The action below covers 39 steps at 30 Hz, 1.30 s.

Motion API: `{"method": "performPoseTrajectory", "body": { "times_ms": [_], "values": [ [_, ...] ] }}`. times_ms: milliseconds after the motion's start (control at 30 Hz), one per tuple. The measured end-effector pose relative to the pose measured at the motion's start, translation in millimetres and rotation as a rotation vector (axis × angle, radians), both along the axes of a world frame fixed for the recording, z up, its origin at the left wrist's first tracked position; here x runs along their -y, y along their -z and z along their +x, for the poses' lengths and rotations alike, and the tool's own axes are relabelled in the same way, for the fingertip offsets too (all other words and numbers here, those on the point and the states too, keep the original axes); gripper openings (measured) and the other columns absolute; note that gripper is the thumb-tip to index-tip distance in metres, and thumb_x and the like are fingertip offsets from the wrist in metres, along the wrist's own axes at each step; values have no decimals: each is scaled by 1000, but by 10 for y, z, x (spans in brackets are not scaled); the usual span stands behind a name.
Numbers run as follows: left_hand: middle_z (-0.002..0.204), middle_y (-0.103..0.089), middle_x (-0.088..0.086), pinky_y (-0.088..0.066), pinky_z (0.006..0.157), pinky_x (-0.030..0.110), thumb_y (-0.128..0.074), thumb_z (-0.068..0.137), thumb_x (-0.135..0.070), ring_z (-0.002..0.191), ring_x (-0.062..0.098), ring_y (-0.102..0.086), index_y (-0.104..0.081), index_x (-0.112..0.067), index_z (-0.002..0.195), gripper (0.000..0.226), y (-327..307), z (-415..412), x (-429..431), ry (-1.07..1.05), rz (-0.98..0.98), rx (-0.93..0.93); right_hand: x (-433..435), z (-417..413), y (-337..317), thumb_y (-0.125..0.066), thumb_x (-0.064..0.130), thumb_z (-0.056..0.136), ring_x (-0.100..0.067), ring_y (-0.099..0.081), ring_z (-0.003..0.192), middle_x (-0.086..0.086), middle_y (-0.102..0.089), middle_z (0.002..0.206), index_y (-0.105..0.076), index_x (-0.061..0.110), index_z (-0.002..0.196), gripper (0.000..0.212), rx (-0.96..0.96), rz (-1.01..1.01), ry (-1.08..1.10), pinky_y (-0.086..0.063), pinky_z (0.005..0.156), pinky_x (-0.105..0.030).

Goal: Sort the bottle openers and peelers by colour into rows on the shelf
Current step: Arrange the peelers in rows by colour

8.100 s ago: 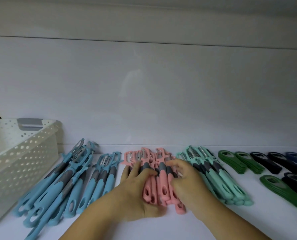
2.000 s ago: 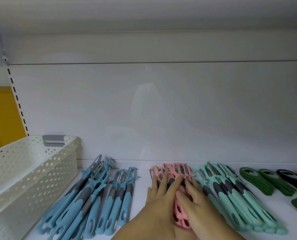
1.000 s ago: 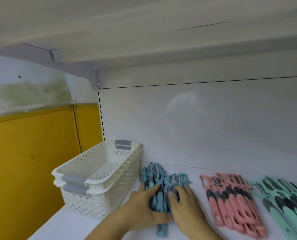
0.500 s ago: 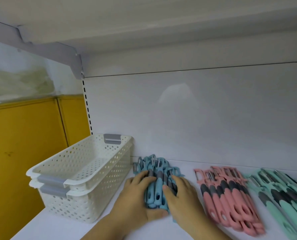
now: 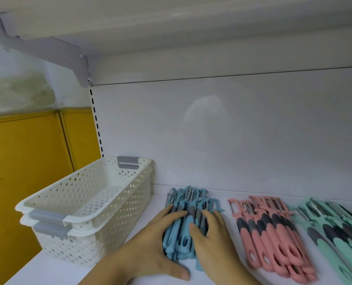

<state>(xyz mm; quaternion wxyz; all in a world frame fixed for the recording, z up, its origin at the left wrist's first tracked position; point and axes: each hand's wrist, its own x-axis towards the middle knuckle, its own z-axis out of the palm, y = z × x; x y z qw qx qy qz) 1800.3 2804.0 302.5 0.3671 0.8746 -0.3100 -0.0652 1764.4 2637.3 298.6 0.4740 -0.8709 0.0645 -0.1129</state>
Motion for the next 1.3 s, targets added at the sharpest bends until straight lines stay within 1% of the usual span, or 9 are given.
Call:
{"method": "performPoseTrajectory", "body": {
  "times_ms": [233,467,600,700,800,900,1033,1167,1300],
  "values": [
    [148,17,-30,-11,100,-5,-89,55,-44,125,-32,8,-13,-44,142,115,17,74,112,12,-43,122,76,70,-5,-66,32,85,-2,-46,116,13,-41,133,-43,26,132,52,42,81,-99,-38,103,-21],
    [136,33,-41,-13,119,26,-85,46,-60,133,-20,17,-6,-60,136,120,56,11,61,1,-73,67,169,2,-41,-55,59,83,-8,-19,143,9,-9,158,-24,31,147,76,14,-126,-117,-24,117,-31],
    [153,24,-23,-7,121,35,-82,50,-64,139,-7,21,-1,-56,143,123,121,9,110,0,5,144,268,-117,-119,-51,81,56,-8,22,142,15,28,152,7,34,150,120,-175,-341,-404,2,118,-31],
    [154,23,-22,-14,120,42,-77,55,-68,144,3,17,-5,-56,144,115,157,47,153,-2,15,193,302,-135,-109,-47,85,39,-8,23,142,17,32,148,16,34,148,136,-202,-415,-449,1,117,-28],
    [156,16,-17,-15,120,33,-80,59,-58,143,-4,12,-17,-39,148,111,127,56,152,18,-26,158,289,-51,-29,-52,84,35,-2,3,145,20,23,154,2,38,150,135,-134,-287,-427,-12,120,-27],
    [156,9,-21,-15,116,15,-86,58,-48,137,-18,8,-21,-35,148,112,75,42,130,-12,-92,77,288,-16,25,-68,68,60,-1,-9,144,19,12,158,-8,38,150,113,-44,-268,-393,-19,119,-28],
    [159,10,-12,-3,116,20,-86,49,-58,134,-11,28,-6,-47,146,126,84,39,108,-121,-29,74,272,-7,30,-71,59,69,-4,-4,146,16,10,158,-7,35,151,107,-21,-289,-349,-13,119,-25],
    [156,-10,-14,-4,97,-8,-84,51,-55,120,-36,7,-10,-42,142,117,38,-7,101,-15,-33,83,323,-11,20,-66,74,61,-11,0,146,14,14,157,0,41,150,115,-63,-405,-396,-15,120,-35],
    [154,-10,-22,-11,95,-10,-82,53,-57,119,-38,-1,-14,-40,143,114,56,26,78,-9,-12,118,320,-81,4,-56,80,62,-11,0,147,13,15,158,6,39,149,115,-81,-472,-402,-17,120,-36]
  ]
}}
